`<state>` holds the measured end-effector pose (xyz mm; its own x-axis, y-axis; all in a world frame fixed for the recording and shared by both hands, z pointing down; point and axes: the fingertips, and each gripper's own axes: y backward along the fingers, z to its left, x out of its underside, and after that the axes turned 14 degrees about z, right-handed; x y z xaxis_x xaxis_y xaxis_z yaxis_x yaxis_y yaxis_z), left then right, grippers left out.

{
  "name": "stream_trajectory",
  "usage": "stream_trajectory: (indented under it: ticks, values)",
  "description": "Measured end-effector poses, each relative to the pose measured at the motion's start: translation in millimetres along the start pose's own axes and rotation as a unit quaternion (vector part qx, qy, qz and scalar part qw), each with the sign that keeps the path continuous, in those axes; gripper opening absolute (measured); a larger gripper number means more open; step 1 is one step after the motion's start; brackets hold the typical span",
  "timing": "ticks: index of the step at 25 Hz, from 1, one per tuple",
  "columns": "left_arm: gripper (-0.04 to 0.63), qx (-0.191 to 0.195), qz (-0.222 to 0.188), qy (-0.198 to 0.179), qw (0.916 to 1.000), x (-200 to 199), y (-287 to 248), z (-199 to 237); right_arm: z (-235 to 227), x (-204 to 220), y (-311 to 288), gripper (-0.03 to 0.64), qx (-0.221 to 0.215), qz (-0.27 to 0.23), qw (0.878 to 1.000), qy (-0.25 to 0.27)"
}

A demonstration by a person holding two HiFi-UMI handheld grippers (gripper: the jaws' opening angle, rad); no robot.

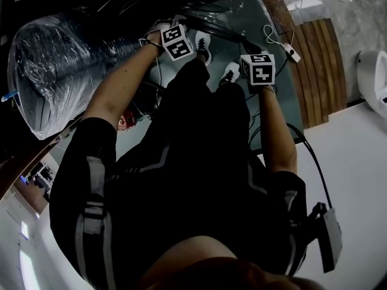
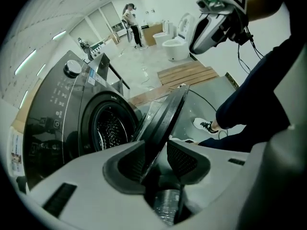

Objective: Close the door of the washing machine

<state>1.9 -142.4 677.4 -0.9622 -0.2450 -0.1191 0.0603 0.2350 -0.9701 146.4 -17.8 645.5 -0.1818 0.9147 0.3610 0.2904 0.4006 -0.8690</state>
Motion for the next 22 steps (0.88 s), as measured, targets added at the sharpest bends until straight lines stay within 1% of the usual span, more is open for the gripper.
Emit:
stream_trajectory:
  ticks: [1, 3, 8, 10, 13, 15, 18, 22]
  values:
    - [0.144, 0.003, -0.001, 0.002, 1.0, -1, -1, 3, -1, -1, -7, 0.052, 0.0, 0.004, 1.0, 0.005]
    - [0.146, 0.003, -0.001, 0.004, 1.0, -3, -3, 7, -3, -3, -20, 0.055, 0.001, 0.013, 1.0, 0.015]
    - [0.144, 0.017, -0.003, 0.01, 0.9998, -10, -3, 18, -15, -9, -47, 0.087, 0.005, 0.034, 0.999, 0.02]
    - [0.144, 0.023, -0.009, 0.012, 0.9996, -14, -4, 21, -22, -13, -54, 0.106, 0.011, 0.037, 0.999, 0.023]
    - [0.146, 0.032, -0.014, 0.011, 0.9993, -15, -7, 26, -31, -19, -65, 0.107, 0.025, 0.044, 0.998, 0.028]
    - [0.146, 0.038, -0.014, 0.012, 0.9991, -15, -8, 29, -34, -24, -74, 0.11, 0.031, 0.053, 0.997, 0.041]
    - [0.146, 0.047, -0.018, 0.016, 0.9986, -19, -7, 34, -38, -32, -85, 0.117, 0.038, 0.067, 0.994, 0.075]
    - [0.146, 0.056, -0.026, 0.033, 0.9976, -23, -7, 42, -44, -41, -90, 0.107, 0.038, 0.07, 0.992, 0.1]
